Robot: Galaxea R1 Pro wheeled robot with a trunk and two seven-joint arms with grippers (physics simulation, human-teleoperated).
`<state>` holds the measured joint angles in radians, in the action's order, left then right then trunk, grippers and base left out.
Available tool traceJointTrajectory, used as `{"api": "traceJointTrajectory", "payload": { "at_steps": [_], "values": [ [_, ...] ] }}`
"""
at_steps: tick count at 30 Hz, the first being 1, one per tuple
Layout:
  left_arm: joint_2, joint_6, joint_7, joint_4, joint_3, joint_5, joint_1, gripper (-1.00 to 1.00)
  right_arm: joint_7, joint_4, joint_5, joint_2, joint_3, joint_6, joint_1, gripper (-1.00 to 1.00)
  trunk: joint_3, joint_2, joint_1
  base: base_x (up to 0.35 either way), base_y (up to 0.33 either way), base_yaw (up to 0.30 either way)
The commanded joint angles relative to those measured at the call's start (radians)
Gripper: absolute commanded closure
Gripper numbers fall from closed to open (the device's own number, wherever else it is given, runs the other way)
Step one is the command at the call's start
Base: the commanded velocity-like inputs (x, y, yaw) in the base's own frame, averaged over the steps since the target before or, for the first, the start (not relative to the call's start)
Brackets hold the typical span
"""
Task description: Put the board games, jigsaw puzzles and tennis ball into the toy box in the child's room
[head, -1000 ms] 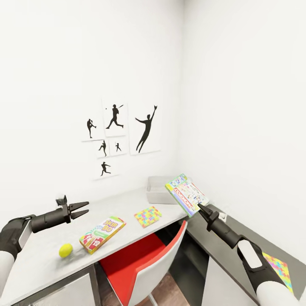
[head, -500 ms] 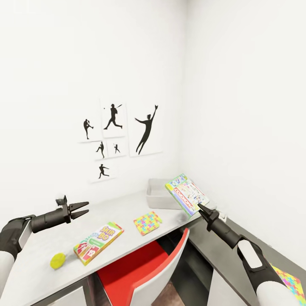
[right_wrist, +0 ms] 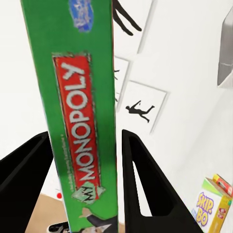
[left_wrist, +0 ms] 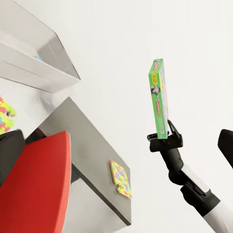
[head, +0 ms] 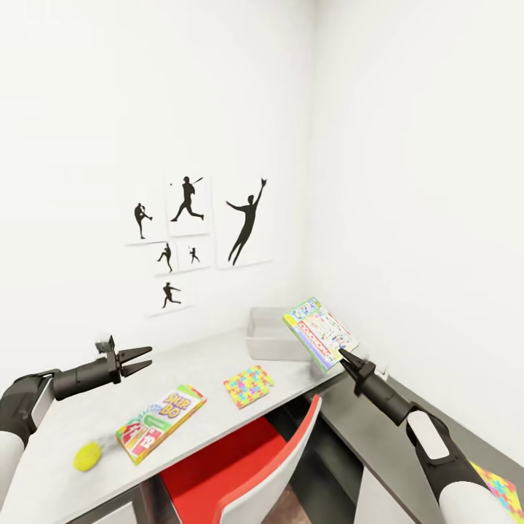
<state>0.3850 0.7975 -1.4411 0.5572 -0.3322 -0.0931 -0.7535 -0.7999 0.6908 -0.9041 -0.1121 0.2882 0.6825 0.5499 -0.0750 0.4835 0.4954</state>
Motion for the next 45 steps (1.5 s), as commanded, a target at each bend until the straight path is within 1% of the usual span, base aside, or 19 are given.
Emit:
{"api": "traceJointTrajectory", "payload": {
  "at_steps": [1, 30, 45],
  "values": [
    [0.0, 0.01, -0.003, 0.0, -0.001, 0.0, 0.0, -1.0, -0.001, -0.001, -0.003, 0.0, 0.002, 0.006, 0.001, 1.0, 0.0, 0.001, 0.001, 0.189, 0.0, -0.005],
    [0.0, 0.009, -0.003, 0.0, -0.001, 0.0, 0.0, -1.0, -0.001, -0.001, -0.004, 0.0, 0.002, 0.006, 0.001, 1.0, 0.004, 0.001, 0.001, 0.103, 0.003, 0.0],
    [0.0, 0.009, -0.003, 0.0, -0.001, 0.0, 0.0, -1.0, -0.001, -0.001, -0.004, 0.0, 0.002, 0.006, 0.001, 1.0, 0.004, 0.001, 0.001, 0.149, 0.028, 0.0]
  ]
}}
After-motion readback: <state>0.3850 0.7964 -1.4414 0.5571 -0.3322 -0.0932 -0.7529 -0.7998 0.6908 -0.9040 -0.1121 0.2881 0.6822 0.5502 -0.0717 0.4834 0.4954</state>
